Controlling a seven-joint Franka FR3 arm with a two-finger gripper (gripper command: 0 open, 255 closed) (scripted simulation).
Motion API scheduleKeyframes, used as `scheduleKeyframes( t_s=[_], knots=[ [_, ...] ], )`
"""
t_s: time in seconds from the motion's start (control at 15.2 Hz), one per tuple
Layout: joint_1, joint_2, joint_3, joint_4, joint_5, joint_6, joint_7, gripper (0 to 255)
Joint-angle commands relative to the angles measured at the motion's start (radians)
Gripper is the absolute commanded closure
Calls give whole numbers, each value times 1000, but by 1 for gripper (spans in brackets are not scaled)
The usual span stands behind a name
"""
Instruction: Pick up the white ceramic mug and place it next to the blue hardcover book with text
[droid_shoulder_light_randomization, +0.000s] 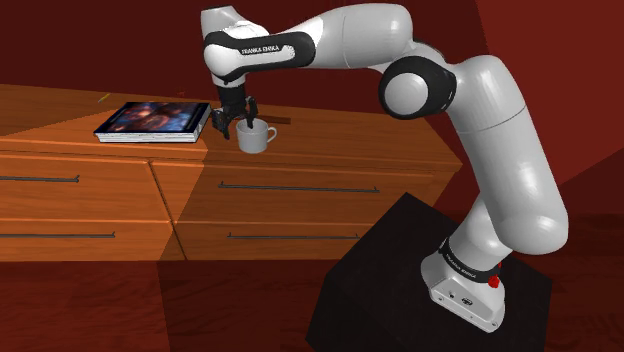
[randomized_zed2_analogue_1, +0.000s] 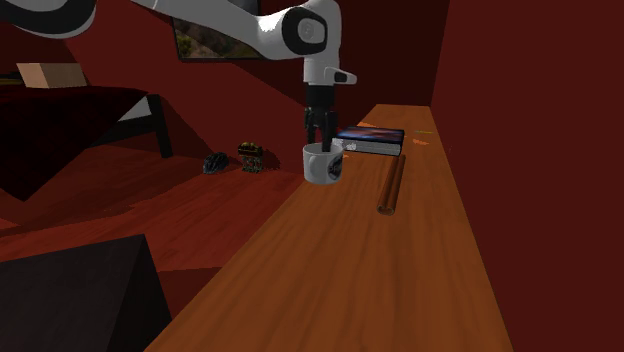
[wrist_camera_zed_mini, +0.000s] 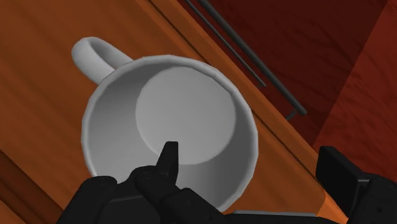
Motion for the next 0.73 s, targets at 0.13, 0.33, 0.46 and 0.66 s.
scheduleKeyframes(
  t_s=[0.13,0.33,0.46,0.66],
  knots=[
    [6,9,0,127,1,-119,-2,0],
    [6,9,0,127,1,-119,-2,0],
    [6,9,0,127,1,-119,-2,0],
    [6,9,0,127,1,-119,-2,0]
  ],
)
